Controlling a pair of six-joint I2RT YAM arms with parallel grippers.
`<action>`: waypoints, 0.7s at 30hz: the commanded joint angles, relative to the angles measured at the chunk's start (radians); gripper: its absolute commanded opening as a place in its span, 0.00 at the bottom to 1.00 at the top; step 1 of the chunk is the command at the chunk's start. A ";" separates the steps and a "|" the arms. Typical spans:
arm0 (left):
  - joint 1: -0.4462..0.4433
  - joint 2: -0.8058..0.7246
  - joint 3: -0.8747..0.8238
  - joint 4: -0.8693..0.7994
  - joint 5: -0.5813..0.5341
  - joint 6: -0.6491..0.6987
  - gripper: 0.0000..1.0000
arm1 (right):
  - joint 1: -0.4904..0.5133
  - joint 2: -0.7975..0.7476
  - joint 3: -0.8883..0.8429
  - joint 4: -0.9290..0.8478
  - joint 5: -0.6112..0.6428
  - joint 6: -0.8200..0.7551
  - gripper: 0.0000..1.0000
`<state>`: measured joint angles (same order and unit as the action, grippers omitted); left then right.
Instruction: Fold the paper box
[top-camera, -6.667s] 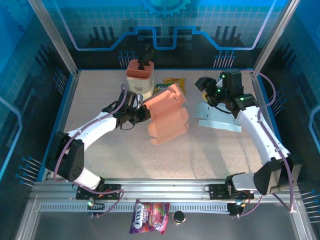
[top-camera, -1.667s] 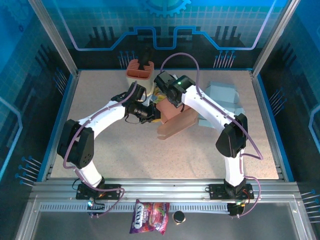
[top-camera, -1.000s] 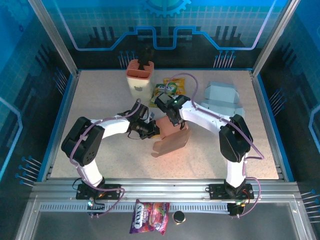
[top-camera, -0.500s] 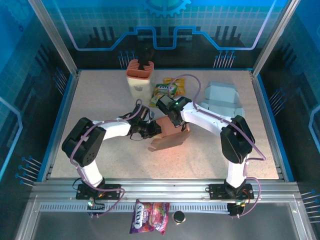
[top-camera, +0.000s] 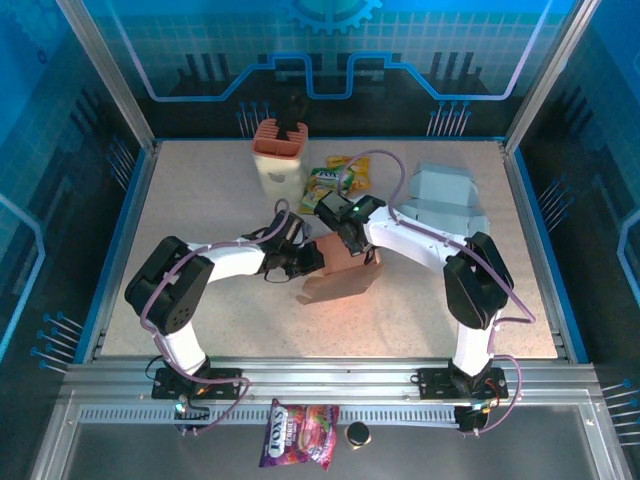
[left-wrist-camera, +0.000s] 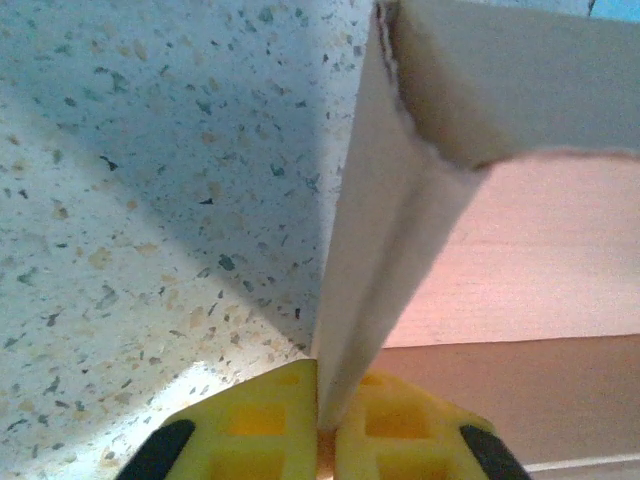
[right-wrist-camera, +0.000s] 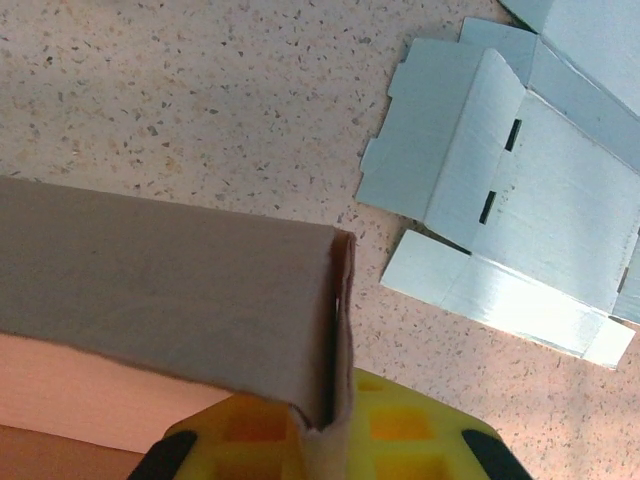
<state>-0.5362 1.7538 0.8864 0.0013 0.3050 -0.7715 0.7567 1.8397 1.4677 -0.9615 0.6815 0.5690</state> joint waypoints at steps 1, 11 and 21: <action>-0.028 0.039 -0.003 -0.150 -0.182 -0.036 0.00 | 0.008 -0.045 -0.023 -0.005 -0.004 0.022 0.00; -0.136 0.026 0.060 -0.416 -0.438 -0.200 0.00 | 0.027 -0.060 -0.068 0.027 0.007 0.035 0.00; -0.117 0.031 -0.004 -0.202 -0.327 -0.156 0.19 | 0.022 -0.056 -0.086 0.066 -0.040 0.012 0.00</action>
<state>-0.6689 1.7287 0.9306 -0.1188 0.0040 -0.9253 0.7601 1.8042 1.3933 -0.8890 0.6914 0.5758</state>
